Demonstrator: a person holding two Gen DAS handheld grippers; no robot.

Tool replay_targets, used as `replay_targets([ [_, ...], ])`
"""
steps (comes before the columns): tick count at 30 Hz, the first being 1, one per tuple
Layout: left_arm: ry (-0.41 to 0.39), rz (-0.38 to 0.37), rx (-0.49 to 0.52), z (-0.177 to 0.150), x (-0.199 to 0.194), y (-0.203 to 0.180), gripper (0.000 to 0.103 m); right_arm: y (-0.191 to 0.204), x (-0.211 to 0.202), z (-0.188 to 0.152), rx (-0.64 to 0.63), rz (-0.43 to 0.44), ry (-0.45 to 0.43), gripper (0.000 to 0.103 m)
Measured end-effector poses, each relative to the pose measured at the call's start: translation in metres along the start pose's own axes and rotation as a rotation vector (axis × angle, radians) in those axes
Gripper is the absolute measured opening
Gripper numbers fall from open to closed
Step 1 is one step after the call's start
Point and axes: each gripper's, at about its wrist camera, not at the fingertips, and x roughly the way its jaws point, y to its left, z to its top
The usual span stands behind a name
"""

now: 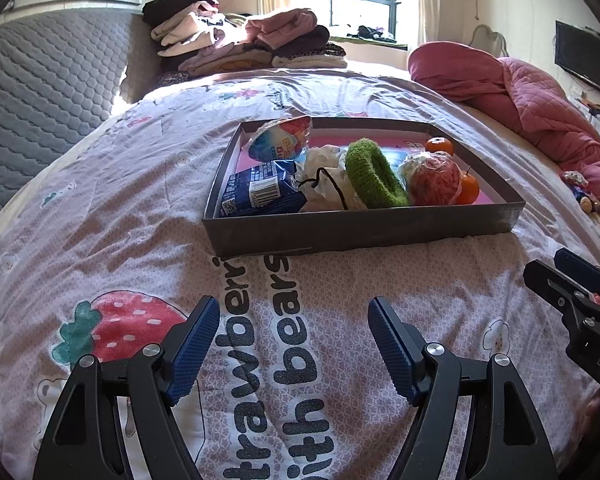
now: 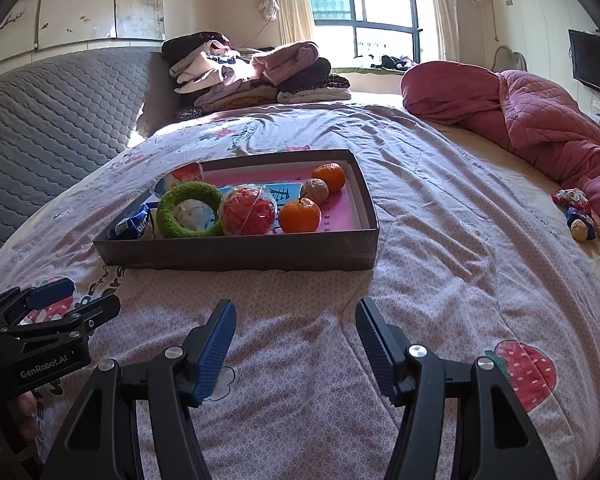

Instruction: Organize objects

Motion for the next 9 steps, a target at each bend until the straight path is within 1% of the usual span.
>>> replay_targets([
  [9, 0.003, -0.001, -0.005, -0.0002, -0.0002, 0.0018, 0.078, 0.0011, 0.0012, -0.0016, -0.003, -0.002, 0.006, 0.062],
])
